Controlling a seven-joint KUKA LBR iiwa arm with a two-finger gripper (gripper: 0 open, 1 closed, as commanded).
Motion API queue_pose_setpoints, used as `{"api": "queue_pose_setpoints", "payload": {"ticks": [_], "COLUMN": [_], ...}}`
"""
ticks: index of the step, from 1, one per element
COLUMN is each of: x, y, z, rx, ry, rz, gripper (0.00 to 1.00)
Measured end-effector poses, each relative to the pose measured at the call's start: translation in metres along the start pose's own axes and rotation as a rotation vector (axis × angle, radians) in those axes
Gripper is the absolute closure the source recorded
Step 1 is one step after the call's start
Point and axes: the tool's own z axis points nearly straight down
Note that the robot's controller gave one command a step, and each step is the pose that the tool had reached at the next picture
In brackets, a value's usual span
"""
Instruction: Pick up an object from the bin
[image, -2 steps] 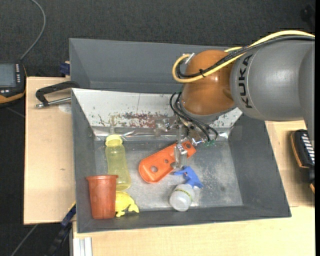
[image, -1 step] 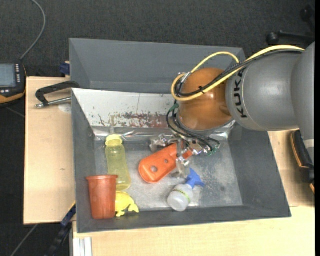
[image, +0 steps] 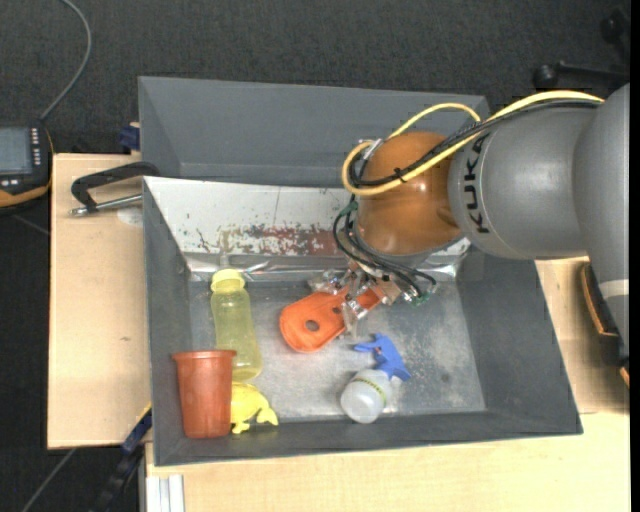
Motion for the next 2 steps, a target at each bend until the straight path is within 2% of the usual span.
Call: {"api": "queue_pose_setpoints", "payload": {"ticks": [2], "x": [0.0006], "y": [0.0004], "z": [-0.0018], "rx": [-0.001], "ry": [0.002], "rz": [0.001], "gripper": [1.00]}}
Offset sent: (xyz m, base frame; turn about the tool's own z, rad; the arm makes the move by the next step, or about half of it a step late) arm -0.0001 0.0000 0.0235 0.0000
